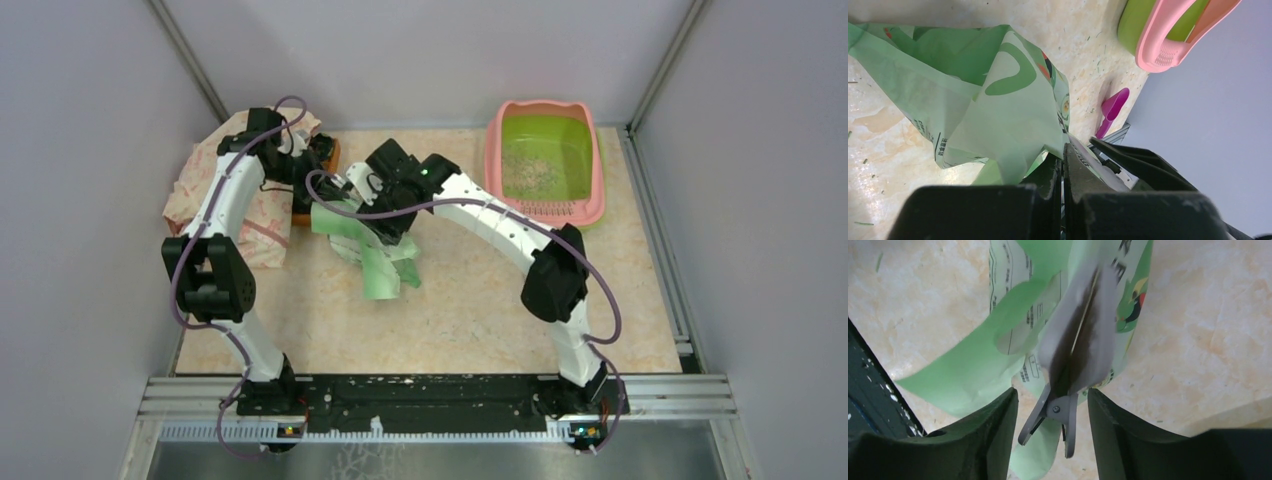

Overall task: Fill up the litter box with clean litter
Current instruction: Adjust the clamp at the cat litter bag.

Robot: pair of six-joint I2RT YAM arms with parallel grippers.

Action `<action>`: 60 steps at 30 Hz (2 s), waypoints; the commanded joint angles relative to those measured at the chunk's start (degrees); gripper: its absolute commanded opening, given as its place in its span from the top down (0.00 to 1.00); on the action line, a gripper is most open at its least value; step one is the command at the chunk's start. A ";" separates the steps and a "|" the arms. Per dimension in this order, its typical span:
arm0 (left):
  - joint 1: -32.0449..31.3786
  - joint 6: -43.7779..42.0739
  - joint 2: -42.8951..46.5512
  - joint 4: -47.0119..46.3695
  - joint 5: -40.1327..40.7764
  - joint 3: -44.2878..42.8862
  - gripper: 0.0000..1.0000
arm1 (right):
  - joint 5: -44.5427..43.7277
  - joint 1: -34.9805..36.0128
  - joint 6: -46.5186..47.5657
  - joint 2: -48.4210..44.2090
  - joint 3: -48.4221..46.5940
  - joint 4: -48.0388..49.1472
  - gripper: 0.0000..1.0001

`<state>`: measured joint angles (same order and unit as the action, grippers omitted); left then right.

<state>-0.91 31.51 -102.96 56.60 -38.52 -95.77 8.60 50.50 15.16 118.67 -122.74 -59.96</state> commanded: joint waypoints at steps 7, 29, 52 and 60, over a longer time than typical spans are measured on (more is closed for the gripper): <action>0.51 0.75 4.10 -4.07 -3.67 -4.04 1.00 | 3.74 -2.66 -6.70 -25.77 35.91 34.87 0.39; 3.24 1.28 7.10 -10.57 -3.72 3.10 0.79 | 9.00 -7.57 -12.70 -28.05 48.54 50.19 0.55; 6.35 7.96 6.48 -20.71 -5.16 4.86 0.11 | 17.24 -16.73 -18.10 -22.41 25.26 39.63 0.52; 7.64 15.59 3.04 -21.47 -8.12 4.50 0.01 | 19.02 -12.06 -5.02 -11.00 3.20 23.49 0.56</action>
<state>6.13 42.06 -98.89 37.74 -43.88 -91.55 29.15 34.52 2.39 105.06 -109.60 -29.67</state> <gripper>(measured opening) 0.986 0.441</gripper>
